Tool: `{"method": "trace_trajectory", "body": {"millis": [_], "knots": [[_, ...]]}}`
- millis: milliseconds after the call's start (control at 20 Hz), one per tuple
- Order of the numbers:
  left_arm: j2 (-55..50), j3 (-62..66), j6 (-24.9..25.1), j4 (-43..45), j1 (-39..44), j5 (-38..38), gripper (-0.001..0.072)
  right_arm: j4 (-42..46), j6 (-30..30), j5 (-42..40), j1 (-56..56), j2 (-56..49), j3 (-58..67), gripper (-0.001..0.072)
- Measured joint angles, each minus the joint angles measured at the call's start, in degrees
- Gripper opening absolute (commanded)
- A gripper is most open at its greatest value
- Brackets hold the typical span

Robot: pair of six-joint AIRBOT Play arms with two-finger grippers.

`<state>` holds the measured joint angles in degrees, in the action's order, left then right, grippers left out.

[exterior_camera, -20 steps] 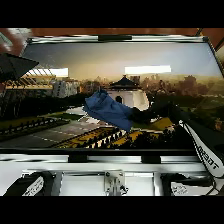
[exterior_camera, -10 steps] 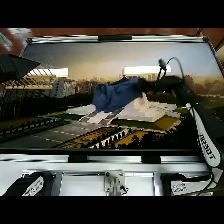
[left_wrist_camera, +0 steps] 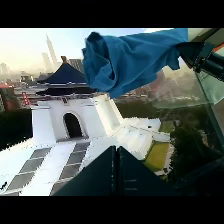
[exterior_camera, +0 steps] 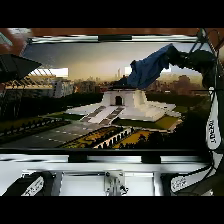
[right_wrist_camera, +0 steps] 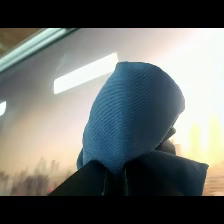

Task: Fold the shirts.

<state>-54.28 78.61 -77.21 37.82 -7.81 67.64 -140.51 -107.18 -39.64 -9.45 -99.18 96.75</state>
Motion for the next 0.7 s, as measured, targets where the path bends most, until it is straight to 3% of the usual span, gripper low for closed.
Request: {"method": "trace_trajectory", "body": {"millis": [200,400,550,700], "knots": [[-0.02,0.0,0.0,-0.02,0.0,0.0,0.0029,0.11,3.13,0.92,-7.21,-1.92,1.53,0.0052],[-0.04,0.0,0.0,-0.02,0.0,0.04,0.003,1.49,10.23,0.37,-14.86,-2.45,1.99,0.0052],[-0.04,0.0,-0.02,-0.02,0.0,0.02,0.003,7.1,18.4,-1.9,-18.6,-2.56,2.1,0.0052],[-0.07,0.0,0.0,-0.02,0.0,0.04,0.003,16.52,30.75,-4.85,-20.46,-2.58,2.1,0.0052]]}}
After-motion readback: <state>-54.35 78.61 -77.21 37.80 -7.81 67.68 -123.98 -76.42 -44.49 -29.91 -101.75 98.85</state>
